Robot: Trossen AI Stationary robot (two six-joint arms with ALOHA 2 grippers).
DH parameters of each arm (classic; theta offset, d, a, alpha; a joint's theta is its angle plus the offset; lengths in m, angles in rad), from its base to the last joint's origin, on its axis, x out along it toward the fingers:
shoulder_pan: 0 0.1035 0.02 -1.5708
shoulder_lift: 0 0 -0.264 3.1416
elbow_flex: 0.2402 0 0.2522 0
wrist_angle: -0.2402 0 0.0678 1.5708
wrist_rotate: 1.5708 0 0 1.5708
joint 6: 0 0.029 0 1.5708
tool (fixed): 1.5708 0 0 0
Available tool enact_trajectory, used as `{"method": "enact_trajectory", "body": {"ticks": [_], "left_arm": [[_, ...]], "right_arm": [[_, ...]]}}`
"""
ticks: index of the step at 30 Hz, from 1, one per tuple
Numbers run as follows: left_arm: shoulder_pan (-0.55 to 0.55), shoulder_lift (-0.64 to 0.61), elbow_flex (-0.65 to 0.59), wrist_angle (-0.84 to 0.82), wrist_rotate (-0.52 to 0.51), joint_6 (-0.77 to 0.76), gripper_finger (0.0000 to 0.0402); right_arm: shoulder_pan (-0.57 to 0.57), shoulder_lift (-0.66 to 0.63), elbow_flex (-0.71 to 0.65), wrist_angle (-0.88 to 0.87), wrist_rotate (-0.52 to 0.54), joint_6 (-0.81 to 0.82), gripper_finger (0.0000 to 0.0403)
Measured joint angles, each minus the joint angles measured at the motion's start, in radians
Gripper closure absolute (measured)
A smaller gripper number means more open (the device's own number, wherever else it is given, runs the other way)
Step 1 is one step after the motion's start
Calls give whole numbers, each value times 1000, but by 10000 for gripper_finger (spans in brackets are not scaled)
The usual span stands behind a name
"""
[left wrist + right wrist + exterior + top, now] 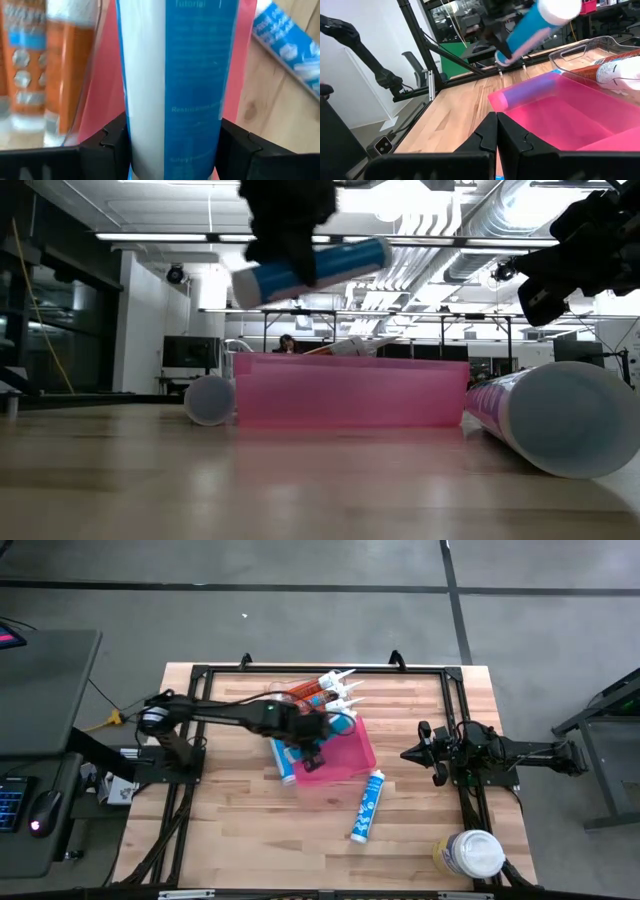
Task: Pick & place silicon tubes, Sealant and Lysol wipes
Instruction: Put the bottom left blue sealant into the pink bin
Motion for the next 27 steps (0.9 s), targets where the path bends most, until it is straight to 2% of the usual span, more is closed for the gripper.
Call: {"method": "enact_trajectory", "body": {"ticks": [9, 13, 15, 17, 27], "left_arm": [[54, 129, 33, 0, 99, 170, 208], [72, 145, 32, -45, 102, 258, 208], [76, 157, 35, 5, 97, 313, 208], [83, 163, 33, -19, 86, 357, 208], [127, 160, 33, 3, 83, 399, 208]], "right_arm": [[0, 0, 0, 1, 0, 0, 402], [0, -1, 0, -1, 0, 0, 402], [0, 1, 0, 1, 0, 0, 402], [0, 1, 0, 1, 0, 0, 402], [0, 0, 0, 1, 0, 0, 402]]}}
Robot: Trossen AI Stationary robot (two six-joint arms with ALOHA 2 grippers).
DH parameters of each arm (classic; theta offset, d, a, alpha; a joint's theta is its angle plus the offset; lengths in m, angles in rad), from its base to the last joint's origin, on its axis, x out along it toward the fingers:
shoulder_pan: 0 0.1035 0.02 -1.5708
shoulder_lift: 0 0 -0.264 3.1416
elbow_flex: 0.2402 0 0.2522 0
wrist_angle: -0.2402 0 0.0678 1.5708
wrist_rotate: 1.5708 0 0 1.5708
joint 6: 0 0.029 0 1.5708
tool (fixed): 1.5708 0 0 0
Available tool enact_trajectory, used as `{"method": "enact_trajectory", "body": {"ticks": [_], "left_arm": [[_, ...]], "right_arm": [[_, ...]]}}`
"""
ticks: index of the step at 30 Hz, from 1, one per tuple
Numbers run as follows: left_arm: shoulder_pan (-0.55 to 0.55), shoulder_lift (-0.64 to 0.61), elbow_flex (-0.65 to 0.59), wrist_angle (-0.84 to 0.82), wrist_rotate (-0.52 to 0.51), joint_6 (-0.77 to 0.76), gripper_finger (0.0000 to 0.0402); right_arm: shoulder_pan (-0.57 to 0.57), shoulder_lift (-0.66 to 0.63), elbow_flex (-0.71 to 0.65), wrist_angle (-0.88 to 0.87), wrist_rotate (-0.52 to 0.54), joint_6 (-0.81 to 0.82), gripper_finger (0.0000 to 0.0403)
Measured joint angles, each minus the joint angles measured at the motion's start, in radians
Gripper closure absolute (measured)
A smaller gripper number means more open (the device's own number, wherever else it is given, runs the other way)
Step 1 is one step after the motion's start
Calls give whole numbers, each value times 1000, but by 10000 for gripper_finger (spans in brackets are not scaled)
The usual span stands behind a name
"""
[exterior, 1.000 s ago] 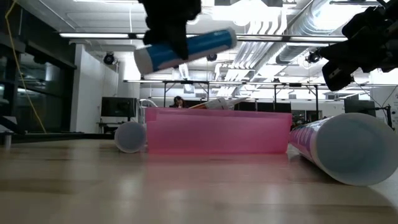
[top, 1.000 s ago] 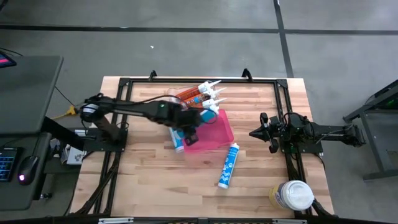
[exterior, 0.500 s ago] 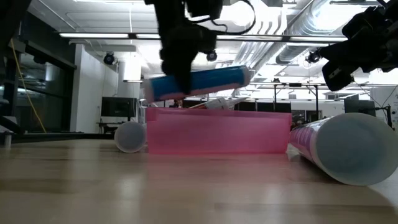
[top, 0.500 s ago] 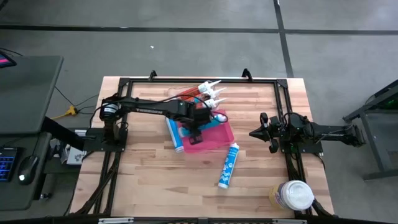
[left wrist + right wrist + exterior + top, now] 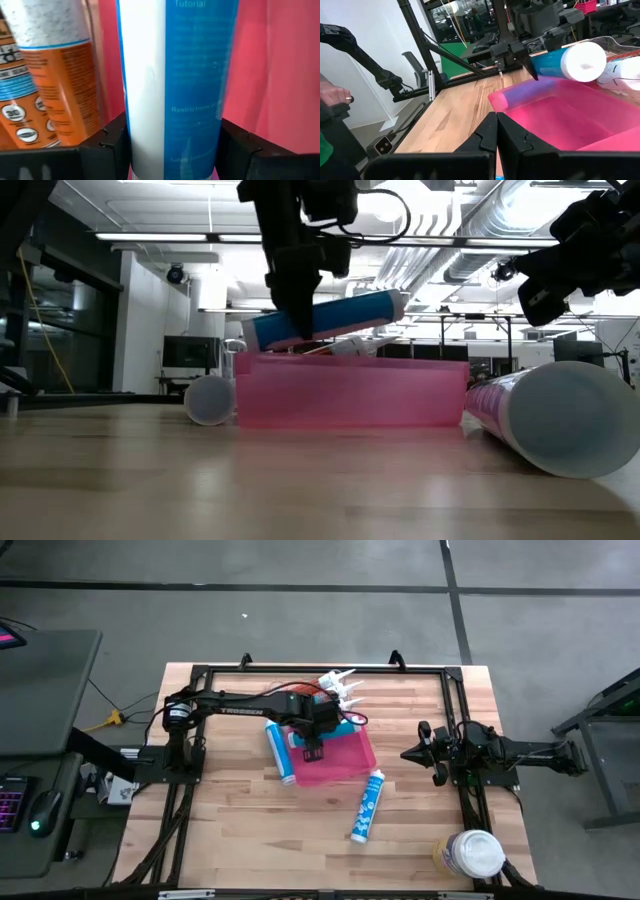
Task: Pick & place silicon tubes, Sealant and Lysol wipes
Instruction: Put the bottom left blue sealant into the pink bin
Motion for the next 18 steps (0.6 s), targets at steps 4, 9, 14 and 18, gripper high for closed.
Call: {"method": "enact_trajectory", "body": {"ticks": [4, 9, 14, 18], "left_arm": [[-1, 17, 0, 1, 15, 0, 208], [-9, 71, -2, -4, 75, -5, 208], [-10, 77, -2, 19, 42, -27, 208], [-10, 82, -2, 19, 29, -38, 208]], "right_arm": [[0, 0, 0, 0, 0, 0, 402], [0, 0, 0, 1, 0, 0, 402], [0, 0, 0, -3, 0, 0, 402], [0, -1, 0, -4, 1, 0, 402]]}}
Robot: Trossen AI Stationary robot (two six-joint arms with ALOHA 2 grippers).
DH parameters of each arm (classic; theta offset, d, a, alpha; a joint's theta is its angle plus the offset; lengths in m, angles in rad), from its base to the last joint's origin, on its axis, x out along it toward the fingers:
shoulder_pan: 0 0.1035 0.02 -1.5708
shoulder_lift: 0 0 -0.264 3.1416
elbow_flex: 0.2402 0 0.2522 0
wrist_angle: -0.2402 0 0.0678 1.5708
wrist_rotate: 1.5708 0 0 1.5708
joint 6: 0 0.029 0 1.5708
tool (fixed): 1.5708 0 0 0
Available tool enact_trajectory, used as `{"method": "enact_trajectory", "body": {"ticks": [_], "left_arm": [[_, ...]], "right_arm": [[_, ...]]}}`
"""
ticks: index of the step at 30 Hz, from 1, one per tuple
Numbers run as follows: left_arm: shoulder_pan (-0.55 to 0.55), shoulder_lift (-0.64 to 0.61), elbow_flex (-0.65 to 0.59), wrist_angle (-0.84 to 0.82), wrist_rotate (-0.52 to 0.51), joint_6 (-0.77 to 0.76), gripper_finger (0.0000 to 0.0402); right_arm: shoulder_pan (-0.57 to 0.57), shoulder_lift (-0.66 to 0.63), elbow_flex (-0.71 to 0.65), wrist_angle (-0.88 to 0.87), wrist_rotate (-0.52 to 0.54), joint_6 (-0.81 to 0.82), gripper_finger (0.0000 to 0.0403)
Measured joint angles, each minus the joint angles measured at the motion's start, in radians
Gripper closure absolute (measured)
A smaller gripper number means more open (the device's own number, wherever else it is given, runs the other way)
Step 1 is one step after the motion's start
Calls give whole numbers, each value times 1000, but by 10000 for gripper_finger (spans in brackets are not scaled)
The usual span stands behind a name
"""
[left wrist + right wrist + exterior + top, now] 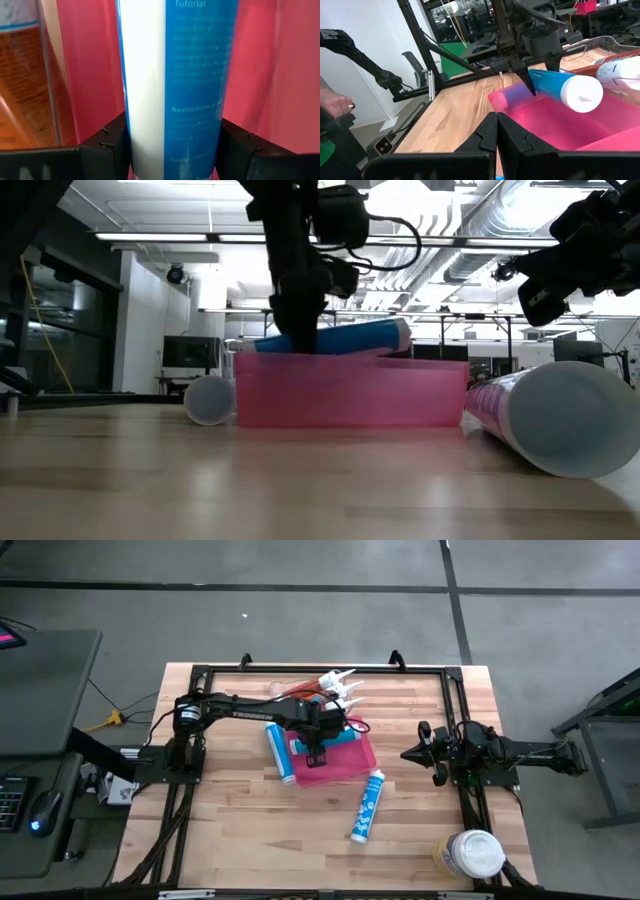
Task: Pick & place silicon tubes, Sealant and Lysol wipes
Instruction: Put the bottom left blue sealant into the pink bin, then put the top blue sealant into the pink bin
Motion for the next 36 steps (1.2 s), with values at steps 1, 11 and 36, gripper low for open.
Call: {"method": "enact_trajectory", "body": {"ticks": [1, 11, 36], "left_arm": [[0, 10, 1, 7, -1, 0, 208], [0, 55, -3, -9, -8, -53, 208], [-2, 49, 2, 25, -57, -55, 127]], "right_arm": [[0, 0, 0, 0, 0, 0, 402], [0, 0, 0, 0, 0, 0, 402], [0, 0, 0, 4, -1, 0, 402]]}}
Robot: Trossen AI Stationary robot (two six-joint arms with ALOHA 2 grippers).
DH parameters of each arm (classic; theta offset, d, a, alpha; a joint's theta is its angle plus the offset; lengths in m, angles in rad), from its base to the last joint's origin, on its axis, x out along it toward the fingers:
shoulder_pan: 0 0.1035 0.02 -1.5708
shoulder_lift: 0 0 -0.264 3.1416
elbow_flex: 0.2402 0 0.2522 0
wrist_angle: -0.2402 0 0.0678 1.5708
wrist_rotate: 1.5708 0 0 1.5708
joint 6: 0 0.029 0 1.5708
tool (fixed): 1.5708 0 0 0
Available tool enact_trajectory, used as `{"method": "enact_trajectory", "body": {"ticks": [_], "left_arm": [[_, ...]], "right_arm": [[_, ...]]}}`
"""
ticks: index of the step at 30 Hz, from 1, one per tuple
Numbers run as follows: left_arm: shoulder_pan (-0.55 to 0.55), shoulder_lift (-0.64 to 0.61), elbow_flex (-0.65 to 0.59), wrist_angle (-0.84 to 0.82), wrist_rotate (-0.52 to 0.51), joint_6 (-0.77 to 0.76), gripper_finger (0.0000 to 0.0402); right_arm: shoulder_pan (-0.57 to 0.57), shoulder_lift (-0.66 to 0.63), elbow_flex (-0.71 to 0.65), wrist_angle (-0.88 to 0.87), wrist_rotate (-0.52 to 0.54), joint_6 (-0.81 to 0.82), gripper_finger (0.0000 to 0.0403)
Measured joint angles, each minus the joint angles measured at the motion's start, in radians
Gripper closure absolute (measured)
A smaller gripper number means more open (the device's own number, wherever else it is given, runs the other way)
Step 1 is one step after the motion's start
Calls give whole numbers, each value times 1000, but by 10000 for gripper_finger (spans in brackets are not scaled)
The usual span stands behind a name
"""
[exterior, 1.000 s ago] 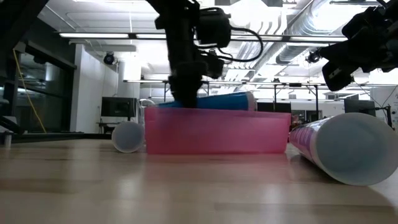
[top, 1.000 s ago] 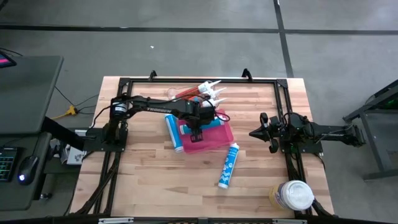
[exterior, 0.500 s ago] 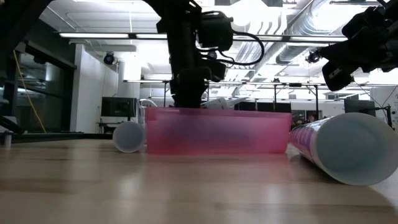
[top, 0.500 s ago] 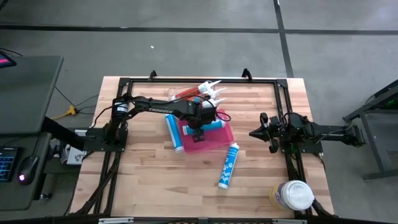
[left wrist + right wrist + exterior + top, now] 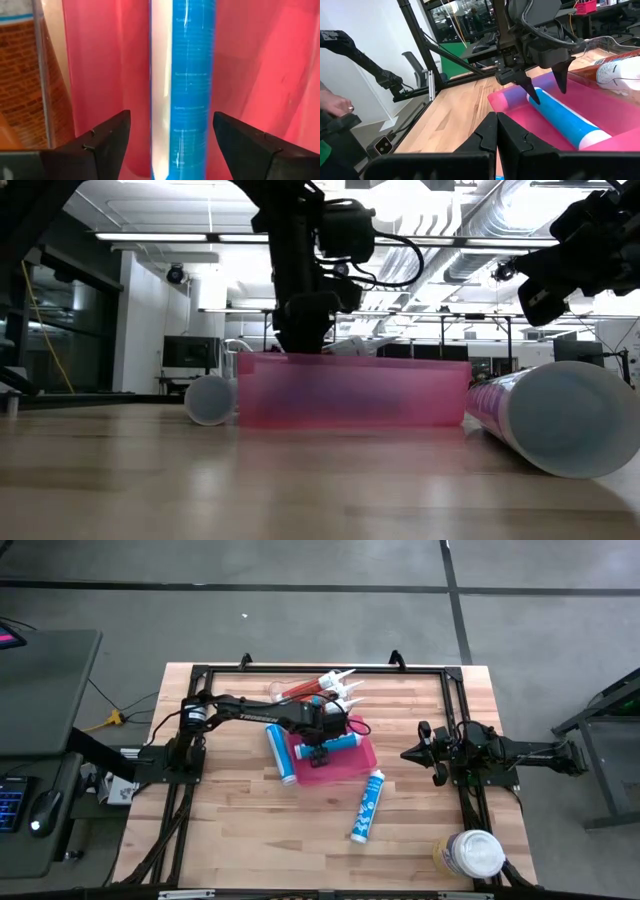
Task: Pick & place silicon tubes, Sealant and Lysol wipes
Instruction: Put the top blue sealant into the pink bin
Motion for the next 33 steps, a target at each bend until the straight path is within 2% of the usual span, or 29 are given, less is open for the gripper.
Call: {"method": "enact_trajectory", "body": {"ticks": [9, 14, 21, 29, 33], "left_arm": [[-39, -66, 0, -13, 3, -114, 149], [-60, -131, 0, -47, -9, -331, 163], [-74, -203, -1, -121, -44, -738, 183], [-88, -271, -2, -222, -101, -886, 186], [-109, -313, -2, -312, -168, -971, 187]], "right_arm": [[0, 0, 0, 0, 0, 0, 402], [0, 0, 0, -1, 0, 0, 402], [0, 0, 0, 0, 0, 0, 402], [0, 0, 0, 0, 0, 0, 402], [0, 0, 0, 0, 0, 0, 402]]}}
